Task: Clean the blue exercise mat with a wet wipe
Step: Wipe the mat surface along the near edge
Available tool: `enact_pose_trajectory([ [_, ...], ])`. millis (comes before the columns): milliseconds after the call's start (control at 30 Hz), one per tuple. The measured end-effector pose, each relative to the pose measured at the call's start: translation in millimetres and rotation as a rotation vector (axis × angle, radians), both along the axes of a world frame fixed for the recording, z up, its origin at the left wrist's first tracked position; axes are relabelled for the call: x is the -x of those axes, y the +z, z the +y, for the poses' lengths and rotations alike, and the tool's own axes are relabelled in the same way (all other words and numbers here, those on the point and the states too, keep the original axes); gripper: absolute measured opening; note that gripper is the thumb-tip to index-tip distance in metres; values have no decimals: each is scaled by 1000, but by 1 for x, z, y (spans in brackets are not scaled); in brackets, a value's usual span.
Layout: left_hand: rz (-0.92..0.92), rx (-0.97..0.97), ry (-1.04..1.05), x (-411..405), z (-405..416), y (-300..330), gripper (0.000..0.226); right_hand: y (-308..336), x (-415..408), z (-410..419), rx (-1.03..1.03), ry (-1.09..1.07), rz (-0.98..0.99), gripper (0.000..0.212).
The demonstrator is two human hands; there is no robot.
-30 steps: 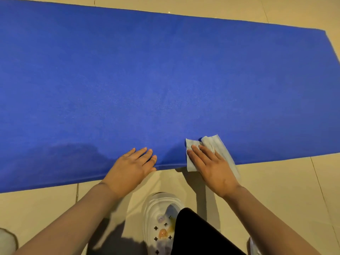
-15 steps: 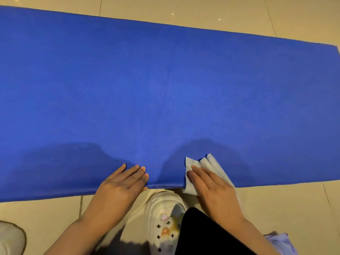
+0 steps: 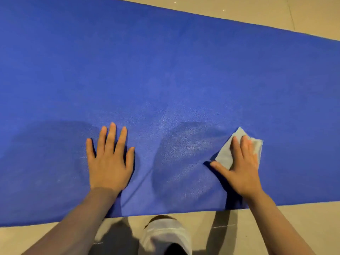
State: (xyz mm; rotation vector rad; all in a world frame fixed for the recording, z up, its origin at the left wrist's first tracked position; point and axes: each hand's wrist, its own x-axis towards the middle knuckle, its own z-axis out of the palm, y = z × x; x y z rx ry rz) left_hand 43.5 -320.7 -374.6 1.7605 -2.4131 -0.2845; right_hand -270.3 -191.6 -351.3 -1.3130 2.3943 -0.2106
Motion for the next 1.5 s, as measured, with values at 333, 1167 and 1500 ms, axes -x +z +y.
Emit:
enact_pose_trajectory([
  [333, -28, 107, 24, 3, 2, -10, 57, -23, -112, -183, 204, 38, 200, 72],
  [1167, -12, 135, 10, 4, 0, -8, 57, -34, -85, -220, 230, 282, 381, 59],
  [1500, 41, 84, 42, 5, -1, -8, 59, -33, 31, -245, 146, 336, 349, 72],
])
